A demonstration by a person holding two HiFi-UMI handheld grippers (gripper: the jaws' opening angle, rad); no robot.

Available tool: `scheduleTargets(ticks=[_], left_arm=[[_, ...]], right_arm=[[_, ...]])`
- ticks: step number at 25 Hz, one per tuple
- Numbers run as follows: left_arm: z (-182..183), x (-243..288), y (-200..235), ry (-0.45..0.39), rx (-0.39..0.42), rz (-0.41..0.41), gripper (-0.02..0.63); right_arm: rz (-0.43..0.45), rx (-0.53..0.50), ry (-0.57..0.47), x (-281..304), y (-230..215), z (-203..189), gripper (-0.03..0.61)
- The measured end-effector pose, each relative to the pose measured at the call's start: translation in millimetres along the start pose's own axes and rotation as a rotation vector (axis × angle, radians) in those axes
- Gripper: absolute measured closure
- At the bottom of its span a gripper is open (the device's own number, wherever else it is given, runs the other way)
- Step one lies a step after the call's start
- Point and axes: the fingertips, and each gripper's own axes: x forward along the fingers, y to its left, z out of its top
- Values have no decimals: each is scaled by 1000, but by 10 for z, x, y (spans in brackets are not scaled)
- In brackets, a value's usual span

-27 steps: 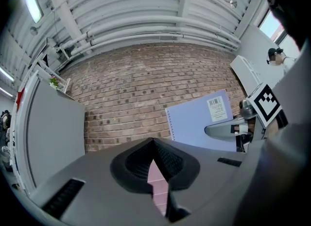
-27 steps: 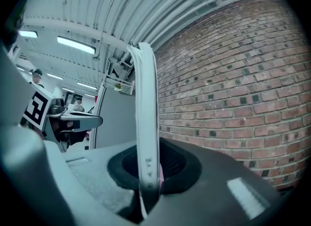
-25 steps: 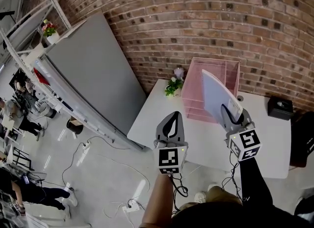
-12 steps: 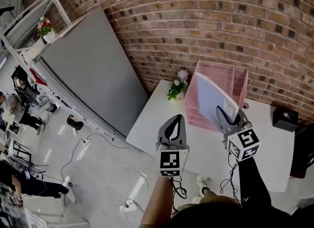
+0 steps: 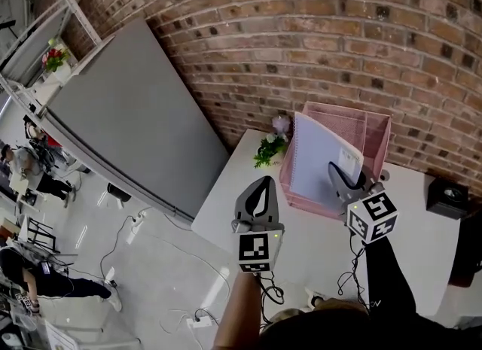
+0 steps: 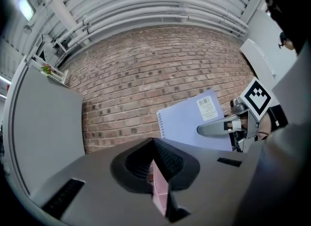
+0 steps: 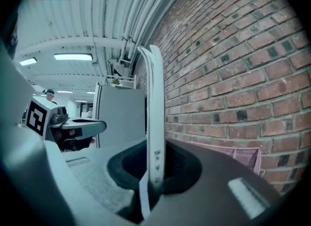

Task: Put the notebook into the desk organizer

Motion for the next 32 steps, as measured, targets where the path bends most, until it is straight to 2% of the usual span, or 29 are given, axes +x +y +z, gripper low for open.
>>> scheduleTargets(ticks=[5, 14, 21, 28, 32], left_arm=[[-34, 187, -19, 8, 7, 13, 606], [-33, 448, -57, 16, 24, -30, 606], [-3, 697, -93, 7, 49, -98, 606], [-38, 921, -104, 5, 62, -169, 606], [6, 1042, -53, -8, 84, -189, 606]], right_arm=[[1, 2, 28, 206, -253, -64, 546], [-61, -7, 132, 449, -578, -264, 529], [-101, -72, 230, 594, -690, -376, 514], [-134, -217, 324, 766, -734, -435, 497], [-148, -227, 397, 876, -780, -488, 489]])
